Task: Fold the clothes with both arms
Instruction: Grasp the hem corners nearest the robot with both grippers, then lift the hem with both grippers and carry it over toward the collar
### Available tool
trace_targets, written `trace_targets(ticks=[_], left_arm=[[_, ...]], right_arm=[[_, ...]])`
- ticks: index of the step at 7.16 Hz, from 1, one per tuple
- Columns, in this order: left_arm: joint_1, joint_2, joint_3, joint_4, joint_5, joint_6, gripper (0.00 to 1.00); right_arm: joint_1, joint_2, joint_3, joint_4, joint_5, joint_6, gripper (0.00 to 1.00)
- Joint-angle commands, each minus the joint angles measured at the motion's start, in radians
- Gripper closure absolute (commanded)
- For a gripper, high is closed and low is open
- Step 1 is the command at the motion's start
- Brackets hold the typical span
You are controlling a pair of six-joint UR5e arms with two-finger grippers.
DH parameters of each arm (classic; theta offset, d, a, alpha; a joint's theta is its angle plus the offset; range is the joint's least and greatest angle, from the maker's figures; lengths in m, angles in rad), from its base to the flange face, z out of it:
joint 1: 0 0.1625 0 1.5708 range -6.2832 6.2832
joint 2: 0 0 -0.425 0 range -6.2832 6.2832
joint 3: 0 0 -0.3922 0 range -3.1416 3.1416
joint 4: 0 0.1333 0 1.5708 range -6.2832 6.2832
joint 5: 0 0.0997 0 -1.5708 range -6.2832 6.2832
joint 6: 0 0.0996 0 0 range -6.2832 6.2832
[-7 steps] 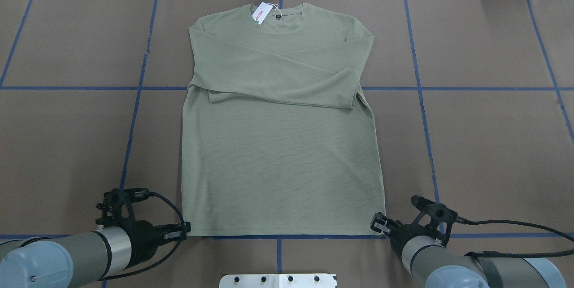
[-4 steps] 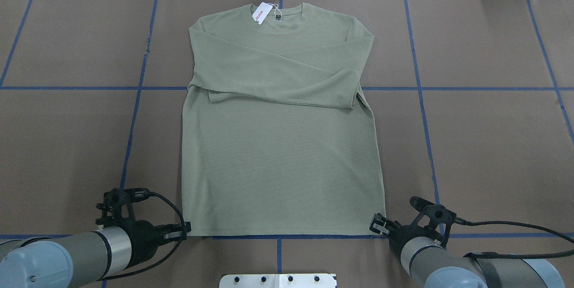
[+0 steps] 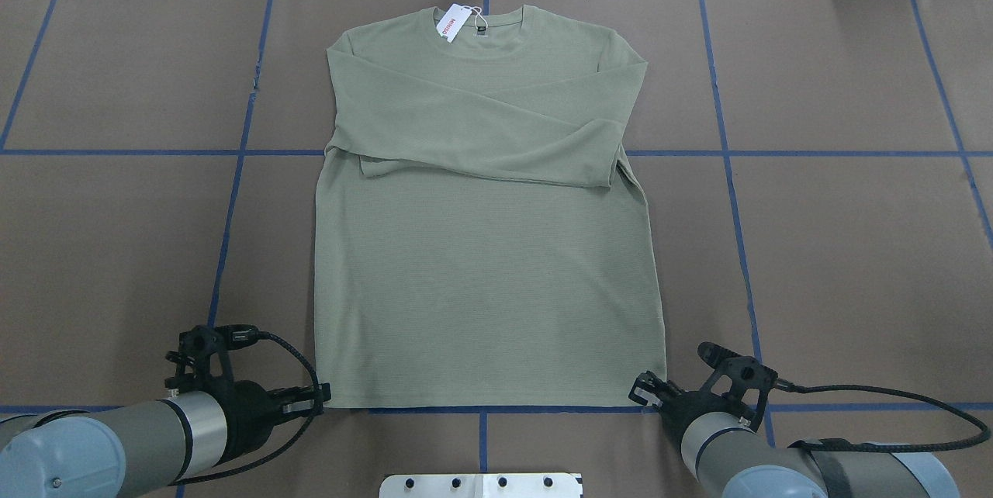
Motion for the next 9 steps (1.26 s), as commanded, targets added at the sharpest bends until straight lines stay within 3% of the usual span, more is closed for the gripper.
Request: trace_targets(ticks=[1, 4, 5, 6, 8, 9], left_arm=[[0.000, 0.001, -0.006, 0.000, 0.000, 0.000, 1.00], [-0.002, 0.010, -0.047, 0.002, 0.000, 0.002, 1.00], [-0.006, 0.015, -0.113, 0.026, -0.054, 0.005, 1.00], [-0.006, 0.027, -0.218, 0.113, -0.104, 0.005, 1.00], [-0.009, 0.058, -0.553, 0.385, -0.238, 0.005, 1.00], [-0.065, 0.038, -0.640, 0.485, -0.338, 0.009, 1.00]], right_arm=[[0.010, 0.005, 0.011, 0.000, -0.010, -0.003, 1.00], [0.019, -0.044, 0.066, -0.023, -0.008, -0.006, 1.00], [0.016, -0.042, 0.199, -0.190, 0.004, -0.006, 1.00], [0.015, -0.039, 0.340, -0.338, 0.077, -0.005, 1.00], [-0.011, -0.015, 0.651, -0.624, 0.183, -0.005, 1.00], [0.059, 0.058, 0.666, -0.684, 0.264, -0.009, 1.00]])
